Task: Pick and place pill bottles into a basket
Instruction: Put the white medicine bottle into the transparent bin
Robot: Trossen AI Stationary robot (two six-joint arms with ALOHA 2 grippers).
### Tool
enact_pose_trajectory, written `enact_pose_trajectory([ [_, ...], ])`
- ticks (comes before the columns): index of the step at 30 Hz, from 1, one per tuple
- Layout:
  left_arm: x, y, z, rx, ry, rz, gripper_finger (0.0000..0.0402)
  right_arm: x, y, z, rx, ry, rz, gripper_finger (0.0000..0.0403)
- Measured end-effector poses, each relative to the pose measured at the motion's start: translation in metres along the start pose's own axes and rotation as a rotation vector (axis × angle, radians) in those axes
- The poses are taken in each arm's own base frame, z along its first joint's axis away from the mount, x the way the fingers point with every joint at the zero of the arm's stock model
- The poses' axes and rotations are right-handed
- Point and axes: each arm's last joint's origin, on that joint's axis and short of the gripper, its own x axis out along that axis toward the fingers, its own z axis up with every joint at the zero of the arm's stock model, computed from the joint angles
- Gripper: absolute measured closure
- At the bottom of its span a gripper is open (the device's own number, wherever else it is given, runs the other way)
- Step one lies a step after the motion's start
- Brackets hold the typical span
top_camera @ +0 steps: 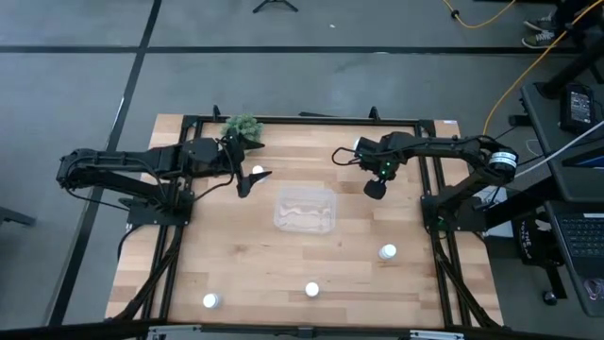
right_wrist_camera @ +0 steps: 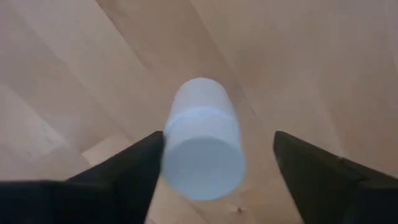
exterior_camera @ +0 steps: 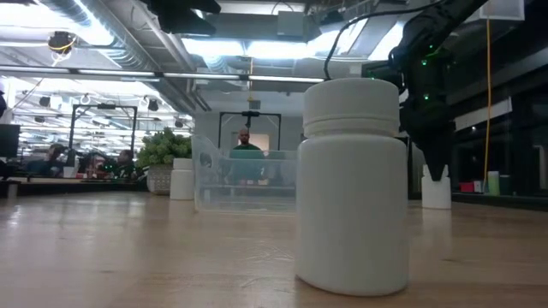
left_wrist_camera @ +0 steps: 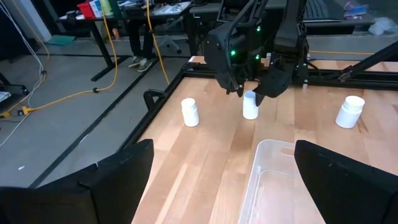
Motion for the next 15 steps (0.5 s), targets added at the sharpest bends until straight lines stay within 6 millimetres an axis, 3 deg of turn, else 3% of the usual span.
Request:
enact_pose_trajectory([
  [6,0.0,0.0,0.0,0.007,0.0,0.001,0.0018,-0.001,0.0,0.0,-0.002,0.0,0.009,0.0251],
  [15,0.0,0.0,0.0,0.007,0.0,0.003,0.0018,-0.009,0.01,0.005,-0.039,-0.036,0.039,0.0254],
])
